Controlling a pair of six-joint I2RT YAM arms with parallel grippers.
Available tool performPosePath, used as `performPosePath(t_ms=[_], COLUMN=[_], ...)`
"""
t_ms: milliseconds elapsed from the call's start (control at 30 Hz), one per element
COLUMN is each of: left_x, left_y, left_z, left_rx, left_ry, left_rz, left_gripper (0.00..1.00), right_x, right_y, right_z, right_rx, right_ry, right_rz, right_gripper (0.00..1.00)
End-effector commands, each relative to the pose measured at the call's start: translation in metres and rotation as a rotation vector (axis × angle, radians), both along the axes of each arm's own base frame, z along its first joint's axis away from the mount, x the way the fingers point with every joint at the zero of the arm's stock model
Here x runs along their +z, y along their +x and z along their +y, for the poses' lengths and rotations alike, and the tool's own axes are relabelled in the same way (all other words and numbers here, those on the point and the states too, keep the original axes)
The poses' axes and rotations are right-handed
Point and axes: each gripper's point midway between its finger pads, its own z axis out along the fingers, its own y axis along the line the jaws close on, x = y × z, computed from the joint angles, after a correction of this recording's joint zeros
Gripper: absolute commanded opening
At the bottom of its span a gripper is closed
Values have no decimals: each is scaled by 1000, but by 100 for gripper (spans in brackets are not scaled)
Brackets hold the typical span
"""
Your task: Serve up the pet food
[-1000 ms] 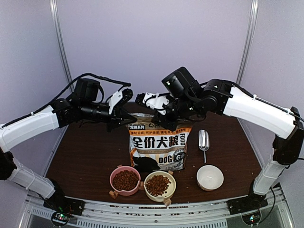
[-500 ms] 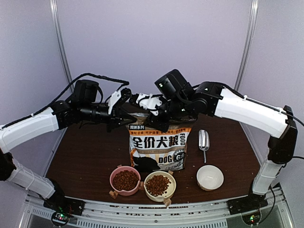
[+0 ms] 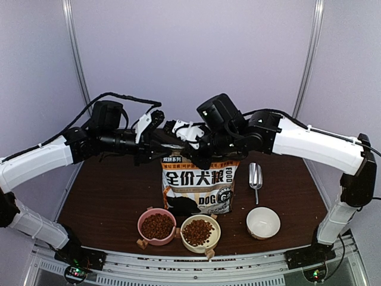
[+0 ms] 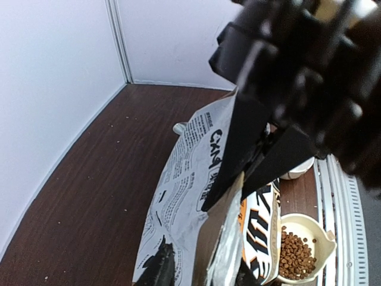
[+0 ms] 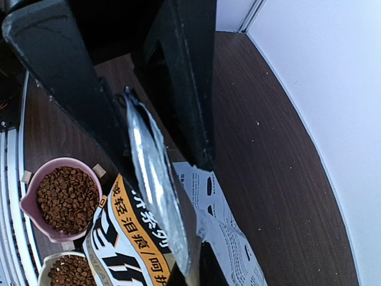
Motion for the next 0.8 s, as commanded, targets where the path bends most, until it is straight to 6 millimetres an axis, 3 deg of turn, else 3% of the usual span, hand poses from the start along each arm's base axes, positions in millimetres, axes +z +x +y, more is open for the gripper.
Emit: performPosePath(t_ms=[0,67,267,433,767], left_x=[15,12,12,13,16], left_y=[0,1,3,-5,-10], left_z=[-1,-1,2,-2,-5], left_rx=[-3,4,21,-22,-62], left_ry=[-31,-21,-20,-47,-60], left_rz=[-73,-69,-74,-61,-41], left_gripper=[31,28,0,0,0], right_x=[50,50,48,45,45], right_y=[-3,-3,0,0,-2], right_z=[2,2,1,6,25], right_rx=[-16,-18,-38,-35,-1], right_ry=[172,180,184,195,269], right_rz=[-50,-46,-44,-33,0], right_gripper=[0,0,0,1,15])
